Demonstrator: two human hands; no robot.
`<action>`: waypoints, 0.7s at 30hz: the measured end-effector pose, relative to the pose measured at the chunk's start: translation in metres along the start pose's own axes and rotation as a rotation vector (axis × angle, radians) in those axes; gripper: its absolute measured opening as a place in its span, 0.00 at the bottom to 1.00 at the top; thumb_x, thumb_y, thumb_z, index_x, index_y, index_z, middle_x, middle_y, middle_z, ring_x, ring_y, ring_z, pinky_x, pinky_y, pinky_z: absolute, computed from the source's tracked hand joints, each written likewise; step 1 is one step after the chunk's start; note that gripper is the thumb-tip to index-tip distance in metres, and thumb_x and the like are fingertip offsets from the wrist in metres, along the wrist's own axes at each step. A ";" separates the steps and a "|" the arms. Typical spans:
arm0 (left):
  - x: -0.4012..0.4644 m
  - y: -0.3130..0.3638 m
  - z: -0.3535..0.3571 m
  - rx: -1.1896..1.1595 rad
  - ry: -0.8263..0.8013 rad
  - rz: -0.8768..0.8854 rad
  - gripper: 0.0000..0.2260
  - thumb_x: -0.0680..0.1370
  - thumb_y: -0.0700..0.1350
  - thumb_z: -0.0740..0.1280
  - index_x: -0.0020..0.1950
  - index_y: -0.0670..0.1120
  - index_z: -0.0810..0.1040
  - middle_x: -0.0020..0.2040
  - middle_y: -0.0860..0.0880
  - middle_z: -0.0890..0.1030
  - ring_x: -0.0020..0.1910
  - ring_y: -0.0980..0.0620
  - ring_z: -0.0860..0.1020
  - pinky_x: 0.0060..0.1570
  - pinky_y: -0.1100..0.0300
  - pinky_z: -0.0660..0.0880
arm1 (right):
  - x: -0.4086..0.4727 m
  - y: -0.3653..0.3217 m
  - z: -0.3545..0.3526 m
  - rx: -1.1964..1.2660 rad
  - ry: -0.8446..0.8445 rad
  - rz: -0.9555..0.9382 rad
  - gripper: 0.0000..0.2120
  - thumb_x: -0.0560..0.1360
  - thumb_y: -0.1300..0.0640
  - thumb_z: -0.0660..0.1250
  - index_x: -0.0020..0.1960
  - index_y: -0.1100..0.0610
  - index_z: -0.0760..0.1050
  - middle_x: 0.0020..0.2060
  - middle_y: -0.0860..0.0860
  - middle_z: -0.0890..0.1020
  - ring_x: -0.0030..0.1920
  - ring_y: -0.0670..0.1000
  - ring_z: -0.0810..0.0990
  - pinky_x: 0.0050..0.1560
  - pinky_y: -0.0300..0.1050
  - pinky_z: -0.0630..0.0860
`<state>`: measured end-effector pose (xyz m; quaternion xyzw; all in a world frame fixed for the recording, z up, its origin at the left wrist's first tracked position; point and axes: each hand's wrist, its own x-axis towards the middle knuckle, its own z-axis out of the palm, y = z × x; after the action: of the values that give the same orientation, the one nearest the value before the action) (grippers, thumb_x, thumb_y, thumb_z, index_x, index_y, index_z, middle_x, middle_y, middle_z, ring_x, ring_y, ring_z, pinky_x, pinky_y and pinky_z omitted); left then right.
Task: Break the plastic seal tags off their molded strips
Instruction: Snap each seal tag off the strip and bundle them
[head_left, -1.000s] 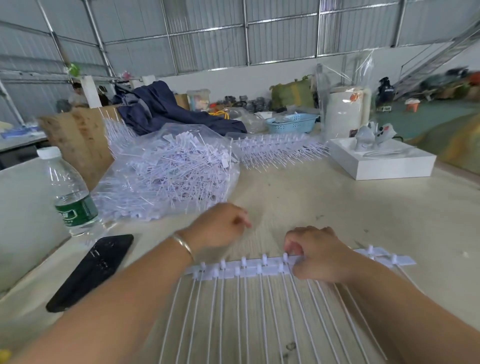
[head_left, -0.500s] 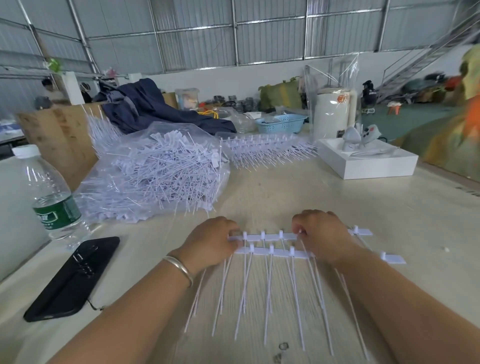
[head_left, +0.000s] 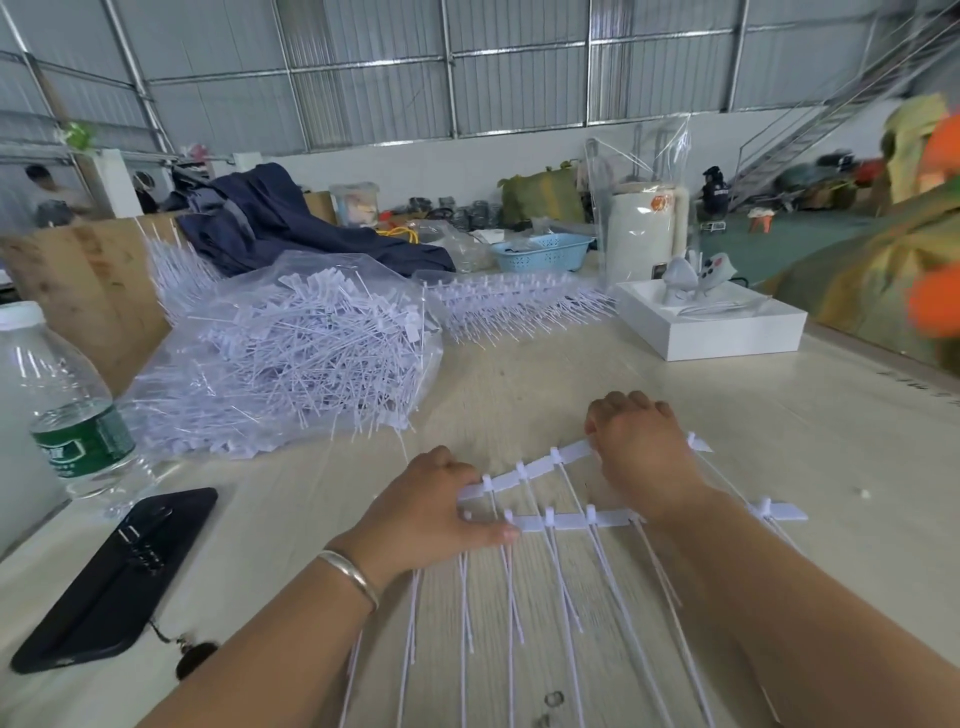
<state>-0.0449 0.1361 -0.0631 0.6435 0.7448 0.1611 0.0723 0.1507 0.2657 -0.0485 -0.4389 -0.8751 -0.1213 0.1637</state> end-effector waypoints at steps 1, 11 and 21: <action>-0.001 0.000 0.000 0.000 -0.002 -0.024 0.31 0.62 0.74 0.69 0.54 0.53 0.77 0.49 0.55 0.70 0.48 0.57 0.71 0.46 0.61 0.72 | -0.001 0.000 -0.001 -0.014 0.078 -0.009 0.14 0.75 0.65 0.61 0.59 0.56 0.71 0.53 0.51 0.78 0.57 0.54 0.73 0.58 0.46 0.63; 0.003 0.025 0.014 0.360 0.269 -0.252 0.38 0.62 0.80 0.56 0.58 0.52 0.69 0.53 0.52 0.65 0.59 0.48 0.63 0.55 0.54 0.61 | -0.016 -0.015 -0.049 0.128 0.596 -0.257 0.08 0.73 0.58 0.67 0.50 0.60 0.78 0.43 0.54 0.79 0.44 0.59 0.77 0.57 0.54 0.63; -0.006 0.010 -0.007 0.214 0.497 -0.196 0.28 0.72 0.74 0.51 0.53 0.53 0.73 0.46 0.56 0.78 0.51 0.52 0.75 0.55 0.52 0.66 | -0.013 -0.005 -0.024 0.028 0.340 -0.091 0.10 0.65 0.55 0.78 0.45 0.55 0.83 0.40 0.54 0.76 0.46 0.60 0.75 0.55 0.55 0.64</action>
<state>-0.0365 0.1305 -0.0538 0.5131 0.8112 0.2265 -0.1657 0.1580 0.2452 -0.0322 -0.3696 -0.8555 -0.1889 0.3096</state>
